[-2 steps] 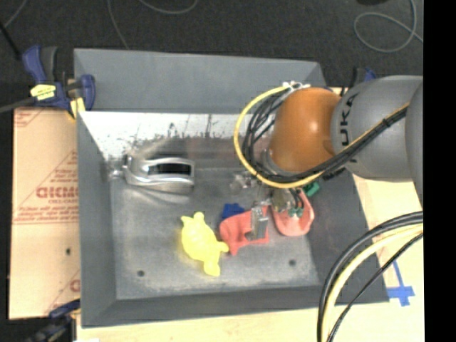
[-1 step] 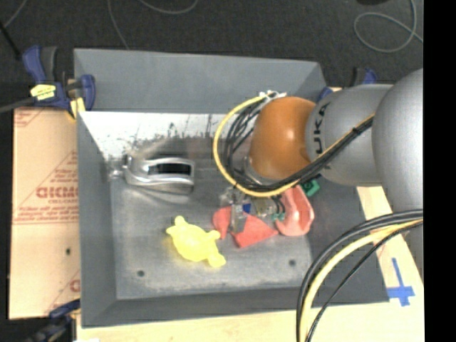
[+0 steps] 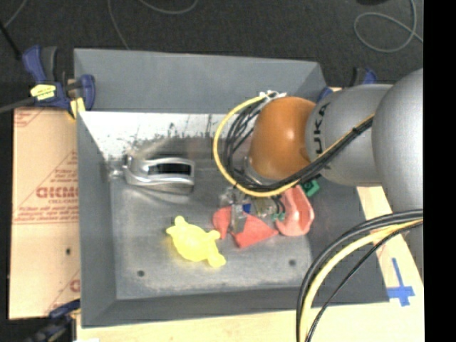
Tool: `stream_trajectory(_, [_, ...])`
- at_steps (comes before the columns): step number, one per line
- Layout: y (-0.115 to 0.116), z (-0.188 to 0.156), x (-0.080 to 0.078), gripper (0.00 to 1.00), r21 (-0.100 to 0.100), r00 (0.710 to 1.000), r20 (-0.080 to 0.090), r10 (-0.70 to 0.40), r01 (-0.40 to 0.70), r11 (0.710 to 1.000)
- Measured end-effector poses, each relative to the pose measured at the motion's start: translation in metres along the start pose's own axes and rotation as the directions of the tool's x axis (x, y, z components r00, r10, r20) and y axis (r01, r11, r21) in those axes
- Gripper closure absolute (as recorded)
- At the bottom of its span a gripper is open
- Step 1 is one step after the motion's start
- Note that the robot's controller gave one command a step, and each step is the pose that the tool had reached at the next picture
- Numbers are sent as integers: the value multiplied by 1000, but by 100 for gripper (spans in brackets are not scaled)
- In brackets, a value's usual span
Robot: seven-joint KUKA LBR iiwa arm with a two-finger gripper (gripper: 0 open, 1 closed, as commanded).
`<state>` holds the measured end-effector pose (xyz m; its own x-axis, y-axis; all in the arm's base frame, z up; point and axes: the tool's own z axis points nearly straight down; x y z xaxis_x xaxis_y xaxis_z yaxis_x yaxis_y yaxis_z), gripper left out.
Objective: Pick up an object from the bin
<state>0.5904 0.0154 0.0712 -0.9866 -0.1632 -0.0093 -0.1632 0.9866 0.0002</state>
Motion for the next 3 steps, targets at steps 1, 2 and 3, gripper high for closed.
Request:
stream_trajectory(1, [0,-6,2,100,-1,1000,-7,-1,1,1000])
stream_trajectory(2, [-25,-40,7,100,3,993,9,-115,115,993])
stream_trajectory(3, [-20,-169,5,100,0,1000,0,28,-28,1000])
